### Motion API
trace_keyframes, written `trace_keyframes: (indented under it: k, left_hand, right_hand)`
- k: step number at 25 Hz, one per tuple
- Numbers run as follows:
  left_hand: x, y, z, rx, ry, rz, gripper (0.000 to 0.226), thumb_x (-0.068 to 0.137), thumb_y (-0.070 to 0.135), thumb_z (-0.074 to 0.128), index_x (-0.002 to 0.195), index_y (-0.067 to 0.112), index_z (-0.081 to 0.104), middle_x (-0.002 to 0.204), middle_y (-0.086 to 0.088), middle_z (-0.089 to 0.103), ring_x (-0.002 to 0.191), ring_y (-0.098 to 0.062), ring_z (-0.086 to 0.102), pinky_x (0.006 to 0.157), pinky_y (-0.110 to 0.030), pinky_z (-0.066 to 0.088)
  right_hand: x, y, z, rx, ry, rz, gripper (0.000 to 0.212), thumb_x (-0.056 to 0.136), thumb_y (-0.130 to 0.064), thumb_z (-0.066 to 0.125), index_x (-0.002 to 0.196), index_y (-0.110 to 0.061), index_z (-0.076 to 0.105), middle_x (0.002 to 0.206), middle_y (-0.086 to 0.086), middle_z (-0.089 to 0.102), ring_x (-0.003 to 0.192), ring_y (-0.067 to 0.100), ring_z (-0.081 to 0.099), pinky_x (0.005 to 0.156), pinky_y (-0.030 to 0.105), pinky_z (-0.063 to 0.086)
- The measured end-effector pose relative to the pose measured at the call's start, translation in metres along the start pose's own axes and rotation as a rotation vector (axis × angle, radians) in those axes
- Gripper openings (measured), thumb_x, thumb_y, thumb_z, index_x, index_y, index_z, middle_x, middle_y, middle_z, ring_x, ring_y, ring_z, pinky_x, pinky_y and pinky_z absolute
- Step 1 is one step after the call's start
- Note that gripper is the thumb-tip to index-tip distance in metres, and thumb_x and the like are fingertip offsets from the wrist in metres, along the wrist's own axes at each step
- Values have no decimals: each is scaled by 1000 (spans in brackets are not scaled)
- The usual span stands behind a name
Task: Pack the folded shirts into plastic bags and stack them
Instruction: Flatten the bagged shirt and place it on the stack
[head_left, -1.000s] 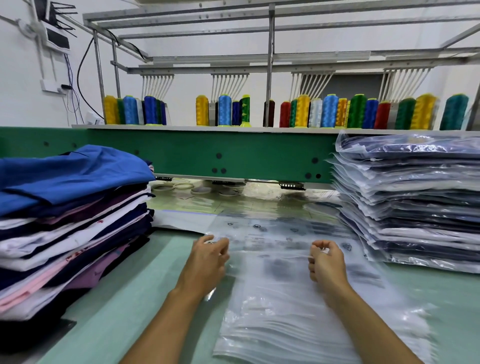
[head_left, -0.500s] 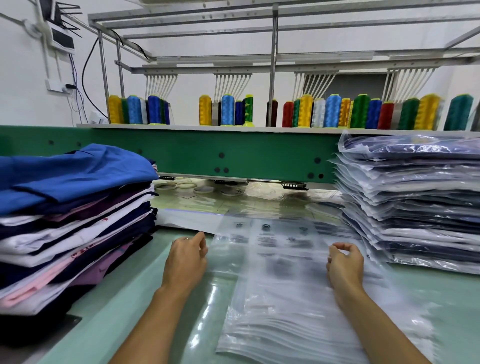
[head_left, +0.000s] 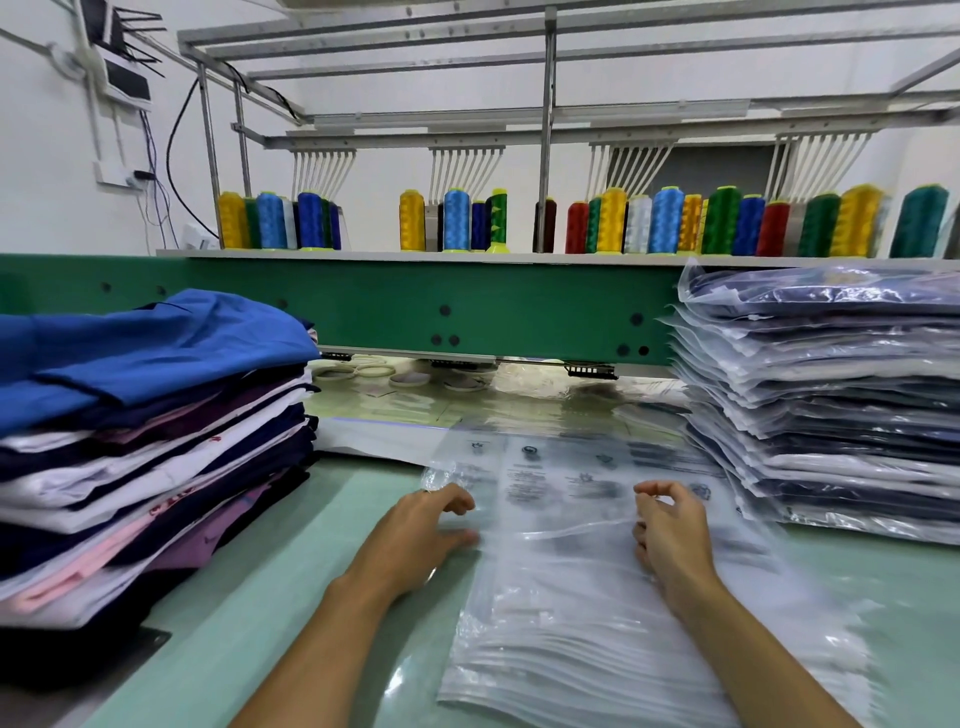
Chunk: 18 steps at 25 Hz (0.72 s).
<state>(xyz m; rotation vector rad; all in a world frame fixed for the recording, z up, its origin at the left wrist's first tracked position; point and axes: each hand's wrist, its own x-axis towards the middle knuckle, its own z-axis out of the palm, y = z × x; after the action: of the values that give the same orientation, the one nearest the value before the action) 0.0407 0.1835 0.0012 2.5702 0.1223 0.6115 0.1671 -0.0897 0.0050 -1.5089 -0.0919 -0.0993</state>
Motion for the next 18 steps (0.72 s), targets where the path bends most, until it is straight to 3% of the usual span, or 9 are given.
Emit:
trace_keyframes:
  k: [2,5,7,9,11,15,18]
  left_hand:
    - [0,2,1,42,-17,-8,20,90,42,70,109,37,71,108,22,69,100,1,61,91,-26,50]
    - [2,6,1,119,25,-20,6,92,33,67,92,30,73,90,17,70,86,-7,63,81,-32,52]
    - [2,8,1,127,70,-57,5,89,33,70,87,29,73,86,16,68,83,-6,61,78,-30,52]
    - [3,9,1,142,98,-84,7,86,34,74,83,28,71,85,15,65,82,-6,60,76,-28,51]
    - [3,9,2,136,113,-103,12,84,33,77,79,26,68,83,15,61,81,-5,58,73,-26,49]
    - [5,9,3,111,121,-128,19,82,26,79,72,23,63,79,13,60,75,-2,55,70,-24,48]
    - [6,8,2,85,147,-159,22,80,21,80,69,21,61,75,11,59,70,1,54,66,-23,48]
  right_hand:
    - [2,-1,-1,78,16,34,11,102,-6,50,99,-10,60,54,-4,44,40,10,35,38,23,27]
    - [6,2,-5,88,58,32,10,101,-6,51,100,-9,61,58,-3,46,44,12,38,41,26,30]
    - [6,3,-3,-81,95,-51,10,100,-13,54,98,-14,64,72,0,57,57,18,48,51,34,41]
    - [0,3,2,-353,114,-179,10,97,-25,59,90,-24,65,95,2,57,83,24,56,70,41,50]
    - [-8,1,7,-571,95,-332,10,94,-35,66,86,-30,66,102,-3,50,101,21,48,82,37,43]
    - [-20,-6,13,-867,-150,-615,22,87,-59,66,90,-38,71,99,-23,61,102,4,45,93,33,33]
    - [-25,-7,16,-978,-312,-702,24,86,-59,69,94,-37,76,99,-25,65,103,-1,48,93,30,35]
